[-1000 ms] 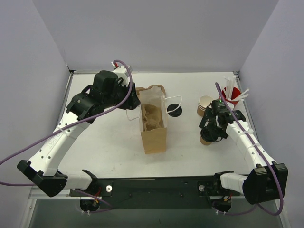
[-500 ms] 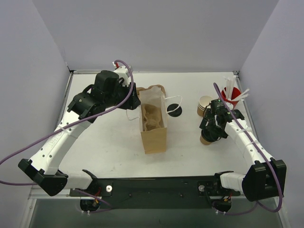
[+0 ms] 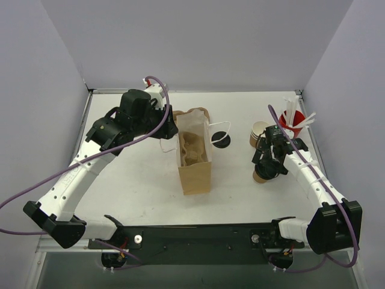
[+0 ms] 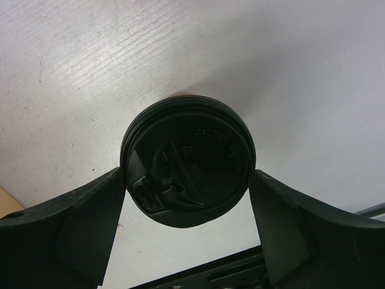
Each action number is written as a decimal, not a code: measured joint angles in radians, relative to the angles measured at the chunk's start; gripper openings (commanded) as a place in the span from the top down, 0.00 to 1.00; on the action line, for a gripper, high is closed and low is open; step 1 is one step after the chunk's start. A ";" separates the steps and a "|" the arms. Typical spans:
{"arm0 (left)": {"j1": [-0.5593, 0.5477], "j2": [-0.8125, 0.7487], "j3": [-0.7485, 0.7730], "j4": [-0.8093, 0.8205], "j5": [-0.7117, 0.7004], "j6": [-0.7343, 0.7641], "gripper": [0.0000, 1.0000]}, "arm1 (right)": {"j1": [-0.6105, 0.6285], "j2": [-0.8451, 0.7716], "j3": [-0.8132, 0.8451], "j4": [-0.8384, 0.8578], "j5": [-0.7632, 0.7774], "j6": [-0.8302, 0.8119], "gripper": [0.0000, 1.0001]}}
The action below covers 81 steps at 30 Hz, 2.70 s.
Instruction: Pack the takeout coffee
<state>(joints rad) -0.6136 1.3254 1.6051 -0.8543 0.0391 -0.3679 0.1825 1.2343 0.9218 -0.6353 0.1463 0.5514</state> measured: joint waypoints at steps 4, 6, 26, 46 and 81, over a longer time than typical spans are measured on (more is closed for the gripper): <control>0.000 0.001 0.000 0.000 0.000 0.005 0.44 | 0.014 0.007 0.005 -0.002 0.014 0.000 0.22; 0.000 0.002 0.000 0.000 0.000 0.006 0.44 | 0.021 0.007 0.008 -0.010 0.018 0.000 0.22; 0.000 0.012 -0.004 0.000 0.000 0.011 0.44 | 0.023 0.023 0.019 -0.029 0.029 0.000 0.20; 0.013 0.024 -0.004 0.001 0.009 0.014 0.44 | 0.022 0.032 0.005 0.014 0.029 0.001 0.25; 0.017 0.119 0.028 -0.049 0.003 0.077 0.45 | 0.111 -0.182 0.503 -0.283 -0.032 0.000 0.46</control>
<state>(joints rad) -0.5964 1.4441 1.6333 -0.9035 0.0422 -0.2905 0.2939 1.0523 1.4250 -0.9180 0.1146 0.5514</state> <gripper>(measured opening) 0.549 0.698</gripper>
